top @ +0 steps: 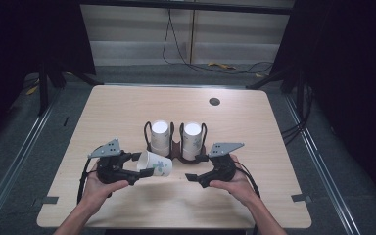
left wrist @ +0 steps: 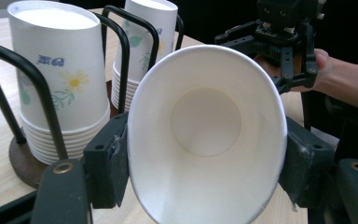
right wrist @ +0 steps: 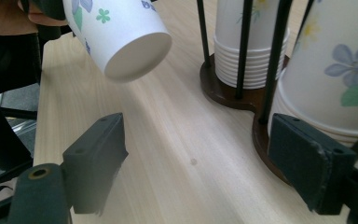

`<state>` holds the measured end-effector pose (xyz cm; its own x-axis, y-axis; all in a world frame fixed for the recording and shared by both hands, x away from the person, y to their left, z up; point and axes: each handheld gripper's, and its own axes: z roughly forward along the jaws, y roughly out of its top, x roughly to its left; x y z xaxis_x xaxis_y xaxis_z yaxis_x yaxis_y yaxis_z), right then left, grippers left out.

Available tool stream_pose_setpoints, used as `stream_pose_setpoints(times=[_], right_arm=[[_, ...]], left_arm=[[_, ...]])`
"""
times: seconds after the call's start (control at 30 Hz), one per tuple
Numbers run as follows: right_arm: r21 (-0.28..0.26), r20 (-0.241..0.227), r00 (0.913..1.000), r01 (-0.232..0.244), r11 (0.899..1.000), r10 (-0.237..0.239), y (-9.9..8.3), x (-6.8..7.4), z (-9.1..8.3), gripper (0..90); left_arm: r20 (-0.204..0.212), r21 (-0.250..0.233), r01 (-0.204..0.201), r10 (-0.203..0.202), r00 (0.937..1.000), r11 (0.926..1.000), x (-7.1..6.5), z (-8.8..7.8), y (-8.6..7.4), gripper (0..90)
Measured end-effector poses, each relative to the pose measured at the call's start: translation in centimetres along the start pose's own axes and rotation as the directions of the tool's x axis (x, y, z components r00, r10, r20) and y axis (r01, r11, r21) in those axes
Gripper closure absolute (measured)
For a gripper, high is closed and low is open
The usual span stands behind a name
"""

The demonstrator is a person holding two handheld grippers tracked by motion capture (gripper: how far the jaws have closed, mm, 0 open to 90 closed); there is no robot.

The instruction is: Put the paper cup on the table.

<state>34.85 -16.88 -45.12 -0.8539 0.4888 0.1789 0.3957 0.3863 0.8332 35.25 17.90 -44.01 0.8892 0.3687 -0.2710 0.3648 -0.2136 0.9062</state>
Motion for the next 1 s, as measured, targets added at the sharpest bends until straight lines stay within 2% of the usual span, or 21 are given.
stream_pose_setpoints(times=[0.17,0.27,0.43,0.53,0.6,0.67,0.8,1.0], right_arm=[[0.012,0.030,0.9995,-0.013,1.000,0.013,-0.3,-0.4,-0.6,19.5],[0.001,0.047,0.9980,-0.042,0.999,0.042,-0.6,-0.8,-1.2,19.5],[-0.020,0.083,0.9947,-0.060,0.998,0.062,-1.0,-1.3,-1.8,19.5],[-0.021,0.087,0.9936,-0.071,0.997,0.073,-1.1,-1.6,-2.0,19.4],[-0.021,0.085,0.9929,-0.082,0.996,0.083,-1.3,-1.7,-2.1,19.2],[-0.021,0.091,0.9917,-0.089,0.996,0.091,-1.5,-1.8,-2.1,18.9],[-0.020,0.105,0.9896,-0.097,0.995,0.098,-1.7,-2.0,-2.4,18.9],[-0.027,0.122,0.9871,-0.101,0.995,0.104,-1.8,-2.3,-2.9,18.9]], left_arm=[[-0.011,0.013,0.014,-0.014,0.9998,0.9998,0.3,-0.6,-0.1,28.9],[-0.034,0.019,0.018,-0.017,0.9993,0.9997,0.5,-1.0,-0.2,29.0],[-0.086,0.027,0.024,-0.022,0.9961,0.9994,1.0,-1.8,0.0,29.0],[-0.106,0.031,0.028,-0.025,0.9941,0.9991,1.2,-2.1,0.2,29.0],[-0.125,0.032,0.033,-0.029,0.9917,0.9989,1.3,-2.3,0.3,29.0],[-0.174,0.048,0.025,-0.016,0.9845,0.9985,1.2,-2.3,0.4,28.9],[-0.191,0.062,0.029,-0.017,0.9815,0.9977,1.4,-2.3,0.5,28.7],[-0.222,0.044,0.044,-0.034,0.9744,0.9980,2.1,-3.2,0.5,28.6]])
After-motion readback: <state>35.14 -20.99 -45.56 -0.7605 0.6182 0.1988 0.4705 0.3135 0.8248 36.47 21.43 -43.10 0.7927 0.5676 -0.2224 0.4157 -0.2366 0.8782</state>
